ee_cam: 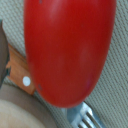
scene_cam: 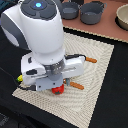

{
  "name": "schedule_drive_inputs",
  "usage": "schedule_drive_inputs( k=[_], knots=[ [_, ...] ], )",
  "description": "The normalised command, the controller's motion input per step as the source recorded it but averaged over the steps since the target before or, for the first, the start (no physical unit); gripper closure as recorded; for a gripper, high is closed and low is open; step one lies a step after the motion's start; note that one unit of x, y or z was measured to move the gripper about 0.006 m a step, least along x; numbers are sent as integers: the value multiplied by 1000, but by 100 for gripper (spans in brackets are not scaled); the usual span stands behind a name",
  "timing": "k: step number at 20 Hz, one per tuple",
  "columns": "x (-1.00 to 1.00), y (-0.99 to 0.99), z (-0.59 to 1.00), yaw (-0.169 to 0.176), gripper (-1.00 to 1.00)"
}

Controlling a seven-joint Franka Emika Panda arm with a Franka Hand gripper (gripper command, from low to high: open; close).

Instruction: Interact with the objects in diverse but meaningful ways.

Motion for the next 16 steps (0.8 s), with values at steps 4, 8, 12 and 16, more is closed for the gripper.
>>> schedule_drive_inputs(
  k=[4, 8, 12, 16],
  knots=[
    [144, -227, -24, -40, -100],
    [321, -97, -4, -58, -100],
    [402, -38, 0, -68, 100],
    [422, -31, 2, -67, 100]
  ],
)
